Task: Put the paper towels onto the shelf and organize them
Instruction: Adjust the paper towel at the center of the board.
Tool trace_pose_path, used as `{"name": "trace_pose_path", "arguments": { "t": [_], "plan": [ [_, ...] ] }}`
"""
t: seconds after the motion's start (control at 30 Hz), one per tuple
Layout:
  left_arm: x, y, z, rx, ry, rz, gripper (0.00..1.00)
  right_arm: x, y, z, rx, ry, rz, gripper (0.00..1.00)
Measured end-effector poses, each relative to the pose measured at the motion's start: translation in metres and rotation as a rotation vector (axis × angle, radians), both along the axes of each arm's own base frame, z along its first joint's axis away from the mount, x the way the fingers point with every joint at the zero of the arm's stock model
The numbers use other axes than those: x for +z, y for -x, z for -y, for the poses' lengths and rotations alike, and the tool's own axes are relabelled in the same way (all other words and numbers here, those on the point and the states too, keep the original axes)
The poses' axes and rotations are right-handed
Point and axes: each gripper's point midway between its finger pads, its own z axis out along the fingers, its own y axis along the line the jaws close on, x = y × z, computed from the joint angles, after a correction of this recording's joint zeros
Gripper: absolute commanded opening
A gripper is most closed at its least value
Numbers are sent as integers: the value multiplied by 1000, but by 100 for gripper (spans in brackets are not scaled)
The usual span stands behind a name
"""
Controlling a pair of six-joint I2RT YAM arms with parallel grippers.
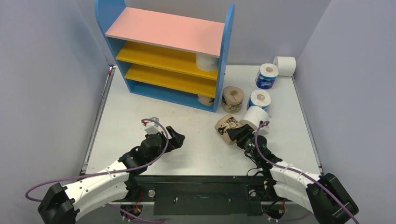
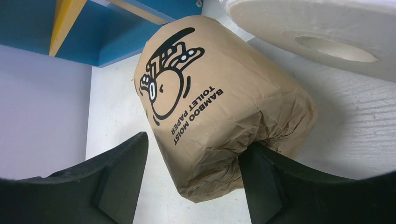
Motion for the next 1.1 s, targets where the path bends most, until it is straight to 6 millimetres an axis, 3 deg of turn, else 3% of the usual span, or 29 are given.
{"name": "trace_pose_path", "arguments": {
  "t": [0.1,0.4,0.7,0.9,1.1],
  "plan": [
    [0,0,0,2,4,0,98,-1,-1,-1,3,-5,8,64],
    [-1,1,-2,14,22,4,98,1,-4,-1,4,2,31,44],
    [-3,1,-5,28,27,6,98,18,7,5,30,67,69,39],
    [0,1,-7,35,38,17,98,51,25,-12,140,221,83,38],
    [2,1,-8,41,42,22,98,107,56,-59,342,455,120,38]
  ]
}}
